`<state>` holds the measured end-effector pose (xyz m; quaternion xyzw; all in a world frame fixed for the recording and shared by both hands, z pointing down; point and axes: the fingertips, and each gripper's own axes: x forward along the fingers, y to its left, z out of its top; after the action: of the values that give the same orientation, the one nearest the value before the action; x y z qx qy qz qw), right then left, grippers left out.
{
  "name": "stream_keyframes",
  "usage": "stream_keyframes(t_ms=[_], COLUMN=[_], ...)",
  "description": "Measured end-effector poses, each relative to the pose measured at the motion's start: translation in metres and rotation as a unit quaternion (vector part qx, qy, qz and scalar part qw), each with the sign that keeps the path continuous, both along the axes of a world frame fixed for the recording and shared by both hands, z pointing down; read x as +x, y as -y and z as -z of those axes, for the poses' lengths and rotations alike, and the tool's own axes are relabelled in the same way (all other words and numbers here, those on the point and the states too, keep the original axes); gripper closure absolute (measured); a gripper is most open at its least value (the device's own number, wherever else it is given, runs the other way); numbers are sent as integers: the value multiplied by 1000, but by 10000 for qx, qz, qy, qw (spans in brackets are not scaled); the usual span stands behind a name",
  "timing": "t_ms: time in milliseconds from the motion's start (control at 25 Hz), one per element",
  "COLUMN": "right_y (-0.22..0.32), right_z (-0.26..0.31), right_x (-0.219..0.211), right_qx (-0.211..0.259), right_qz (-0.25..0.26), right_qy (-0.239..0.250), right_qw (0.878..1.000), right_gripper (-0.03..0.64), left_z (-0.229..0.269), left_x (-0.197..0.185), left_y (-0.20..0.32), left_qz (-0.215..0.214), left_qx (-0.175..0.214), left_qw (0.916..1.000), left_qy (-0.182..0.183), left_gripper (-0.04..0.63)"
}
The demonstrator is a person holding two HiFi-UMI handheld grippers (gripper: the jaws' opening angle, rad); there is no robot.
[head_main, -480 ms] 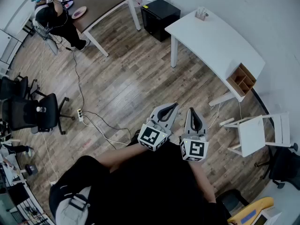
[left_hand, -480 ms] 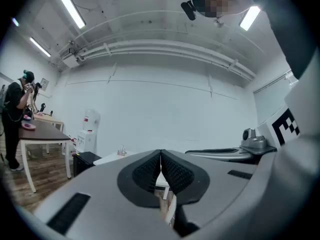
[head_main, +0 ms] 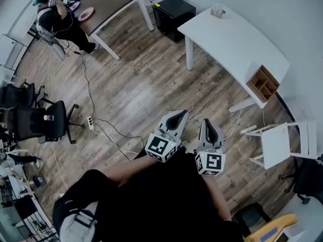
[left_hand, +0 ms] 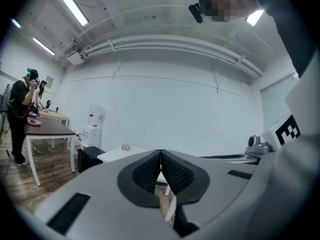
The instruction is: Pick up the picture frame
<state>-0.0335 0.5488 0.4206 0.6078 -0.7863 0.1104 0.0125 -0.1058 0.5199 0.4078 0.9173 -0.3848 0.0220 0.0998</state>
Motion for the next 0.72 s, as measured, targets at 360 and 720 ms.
stream_keyframes(t_ms=[360,720], right_y=[30,143], right_z=[-13,-27], right_x=[20,40], right_qx=[-136,-334], right_qz=[-186,-260], right_qy=[-71,-253], right_qw=[9997,9988], right_gripper=[581,581], left_z=[-15,-36], left_x=[24,46], left_y=[35,147], left_qz=[-248,-335], left_qx=[-123,-399], left_qw=[9996,9985], left_qy=[-65,-173], left_gripper=[580,580])
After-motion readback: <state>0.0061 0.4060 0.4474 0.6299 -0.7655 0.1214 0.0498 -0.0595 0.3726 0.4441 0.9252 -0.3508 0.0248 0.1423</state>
